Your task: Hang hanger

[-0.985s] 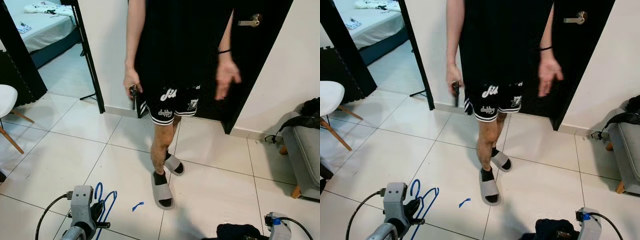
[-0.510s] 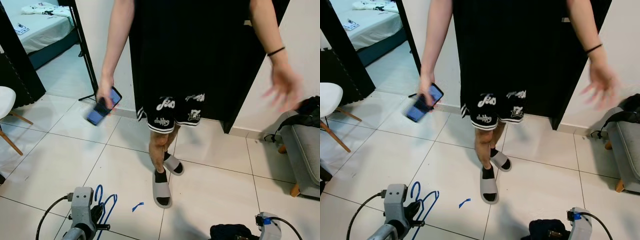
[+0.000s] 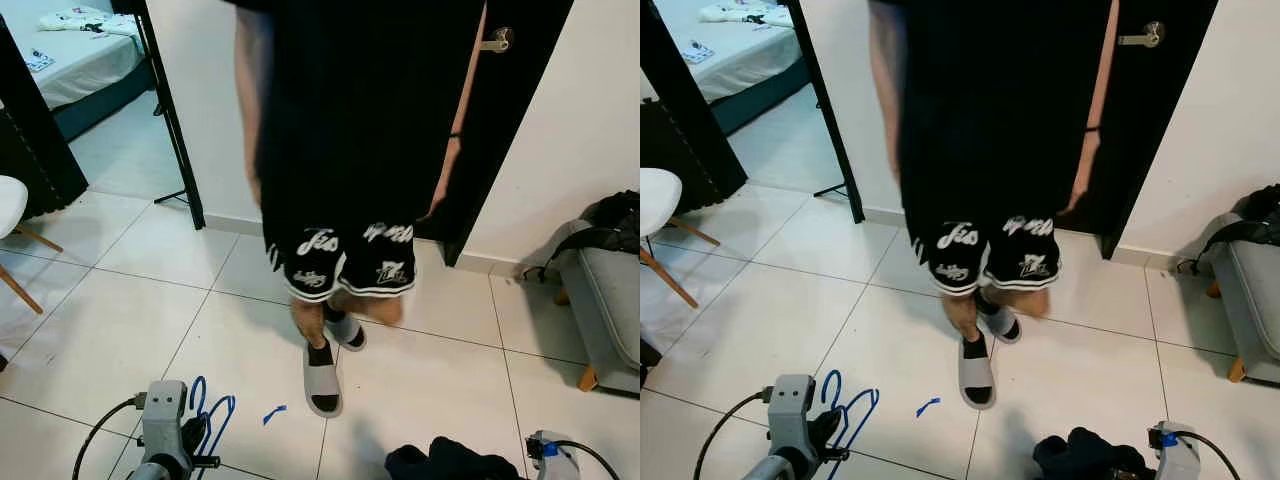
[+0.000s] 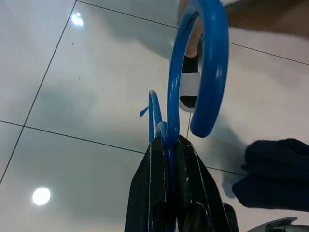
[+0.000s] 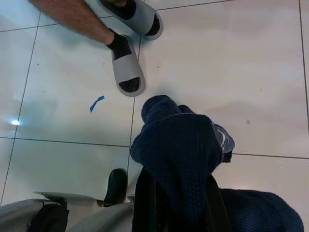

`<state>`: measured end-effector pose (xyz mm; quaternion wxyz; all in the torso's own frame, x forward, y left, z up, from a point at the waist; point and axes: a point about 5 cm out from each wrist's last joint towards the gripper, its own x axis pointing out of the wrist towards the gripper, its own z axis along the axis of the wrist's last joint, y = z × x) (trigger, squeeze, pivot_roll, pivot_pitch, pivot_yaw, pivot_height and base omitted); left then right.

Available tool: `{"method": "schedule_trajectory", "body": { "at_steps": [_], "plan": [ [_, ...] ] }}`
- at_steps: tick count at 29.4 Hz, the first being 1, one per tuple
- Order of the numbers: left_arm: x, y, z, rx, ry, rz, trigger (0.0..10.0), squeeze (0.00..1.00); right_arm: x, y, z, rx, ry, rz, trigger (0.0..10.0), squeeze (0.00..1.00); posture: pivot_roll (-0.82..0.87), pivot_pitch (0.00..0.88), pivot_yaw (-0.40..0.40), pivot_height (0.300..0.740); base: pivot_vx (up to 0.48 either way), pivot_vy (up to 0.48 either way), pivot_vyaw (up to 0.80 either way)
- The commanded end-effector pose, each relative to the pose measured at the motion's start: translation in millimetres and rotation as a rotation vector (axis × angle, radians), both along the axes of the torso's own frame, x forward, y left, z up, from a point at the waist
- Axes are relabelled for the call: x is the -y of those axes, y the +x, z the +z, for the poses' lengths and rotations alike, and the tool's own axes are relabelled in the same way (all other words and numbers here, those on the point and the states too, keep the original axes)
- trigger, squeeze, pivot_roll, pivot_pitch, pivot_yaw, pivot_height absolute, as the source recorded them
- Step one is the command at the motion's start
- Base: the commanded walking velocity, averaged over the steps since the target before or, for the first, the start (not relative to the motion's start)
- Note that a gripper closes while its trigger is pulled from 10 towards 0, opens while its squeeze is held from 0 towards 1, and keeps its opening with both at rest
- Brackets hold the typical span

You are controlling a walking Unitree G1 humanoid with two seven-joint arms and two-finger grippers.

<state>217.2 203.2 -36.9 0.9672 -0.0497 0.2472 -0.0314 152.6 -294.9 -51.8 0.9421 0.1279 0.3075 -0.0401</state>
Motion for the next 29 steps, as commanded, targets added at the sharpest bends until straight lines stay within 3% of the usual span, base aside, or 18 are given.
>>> {"method": "schedule_trajectory", "body": {
  "at_steps": [1,17,29],
  "plan": [
    [-7.0,-2.9,-0.9,-0.012,0.022,0.001,10.0,0.00,-4.7,-5.4,-4.7,-0.014,0.007,-0.013,10.0,0.00,0.05,0.065,-0.011,0.740,0.000,0.000,0.00],
    [-2.9,-1.4,1.9,0.013,0.019,-0.003,10.0,0.00,-18.9,4.8,-6.9,-0.004,0.014,-0.005,10.0,0.00,0.05,0.081,-0.008,0.740,0.000,0.000,0.00],
    [-2.3,1.0,3.7,0.018,0.020,-0.004,10.0,0.00,-19.0,6.4,-6.4,-0.003,0.011,-0.005,10.0,0.00,0.05,0.083,-0.008,0.740,0.000,0.000,0.00]
  ]
}}
